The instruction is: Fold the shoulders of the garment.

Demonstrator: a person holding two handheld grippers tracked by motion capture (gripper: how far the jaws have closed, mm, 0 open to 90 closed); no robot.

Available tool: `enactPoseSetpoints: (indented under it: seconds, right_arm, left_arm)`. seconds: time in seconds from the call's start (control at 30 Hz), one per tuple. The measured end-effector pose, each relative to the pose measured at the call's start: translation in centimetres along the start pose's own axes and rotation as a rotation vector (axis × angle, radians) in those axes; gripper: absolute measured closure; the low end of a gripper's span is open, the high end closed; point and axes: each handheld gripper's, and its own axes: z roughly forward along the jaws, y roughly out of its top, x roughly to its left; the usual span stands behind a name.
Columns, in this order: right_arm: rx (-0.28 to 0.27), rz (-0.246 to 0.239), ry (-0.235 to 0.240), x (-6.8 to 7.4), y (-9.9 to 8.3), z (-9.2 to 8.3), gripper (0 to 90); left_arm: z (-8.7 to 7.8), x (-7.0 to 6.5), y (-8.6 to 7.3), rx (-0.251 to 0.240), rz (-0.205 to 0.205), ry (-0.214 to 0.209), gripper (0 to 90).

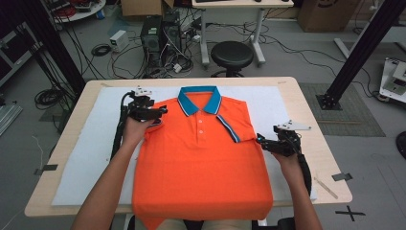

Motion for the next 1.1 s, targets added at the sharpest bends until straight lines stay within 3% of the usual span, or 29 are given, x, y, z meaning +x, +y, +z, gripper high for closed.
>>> enactPoseSetpoints:
  seconds: [0.03,0.07,0.1,0.2,0.23,0.27,0.33,0.37,0.43,0.47,0.5,0.6,0.77,0.87,0.93,1.0,1.1]
  right_arm:
    - [0.000,-0.001,0.001,0.0,0.0,0.0,22.8]
    - [0.000,-0.001,0.001,0.0,0.0,0.0,22.8]
    - [0.001,0.000,0.002,0.0,0.0,0.0,22.8]
    - [0.003,0.000,0.001,0.0,0.0,0.0,22.8]
    - [0.005,0.002,0.001,0.0,0.0,0.0,22.8]
    - [0.007,0.003,0.003,0.0,-0.1,0.0,23.0]
    - [0.007,0.001,0.003,0.0,-0.1,0.0,23.1]
    - [0.007,0.001,0.003,0.0,-0.1,0.0,23.1]
    - [0.006,-0.001,0.004,0.0,-0.1,0.0,23.2]
    - [0.005,-0.001,0.004,0.0,-0.1,0.0,23.2]
    - [0.005,0.000,0.005,0.0,-0.1,0.0,23.3]
    - [0.005,0.001,0.005,0.0,-0.1,0.0,23.3]
    - [0.004,0.001,0.005,0.1,-0.1,0.1,23.3]
    - [0.007,0.002,0.007,0.1,-0.1,0.1,23.3]
    - [0.008,0.002,0.007,0.1,-0.1,0.1,23.3]
    - [0.008,0.002,0.005,0.0,-0.1,0.1,23.3]
    - [0.006,0.007,0.002,-0.1,-0.2,-0.1,23.3]
  left_arm:
    - [0.8,0.5,-0.4,0.054,-0.012,0.006,38.8]
    - [0.8,0.5,-0.4,0.054,-0.012,0.006,38.8]
    - [1.4,0.8,-0.8,0.102,-0.018,0.011,38.7]
    - [1.9,1.1,-1.1,0.146,-0.026,0.018,39.5]
    - [2.1,1.1,-1.3,0.168,-0.020,0.030,42.7]
    - [2.5,1.1,-1.7,0.200,-0.015,0.034,53.1]
    - [2.6,1.1,-1.9,0.206,-0.008,0.036,63.4]
    - [2.7,1.0,-2.1,0.212,-0.001,0.044,63.4]
    - [2.7,0.9,-2.2,0.212,0.007,0.042,75.7]
    - [2.6,0.8,-2.2,0.202,0.016,0.041,84.3]
    - [2.5,0.6,-2.0,0.180,0.026,0.029,86.8]
    - [2.1,0.2,-1.5,0.120,0.035,0.003,88.1]
    - [1.7,-0.1,-0.8,0.003,-0.041,-0.060,88.4]
    - [1.8,-0.5,-0.2,-0.037,-0.057,-0.093,88.2]
    - [1.7,-0.9,0.2,-0.100,-0.081,-0.119,87.2]
    - [1.6,-1.1,0.4,-0.123,-0.094,-0.112,66.3]
    - [1.5,-1.2,0.1,-0.095,-0.063,-0.086,57.2]
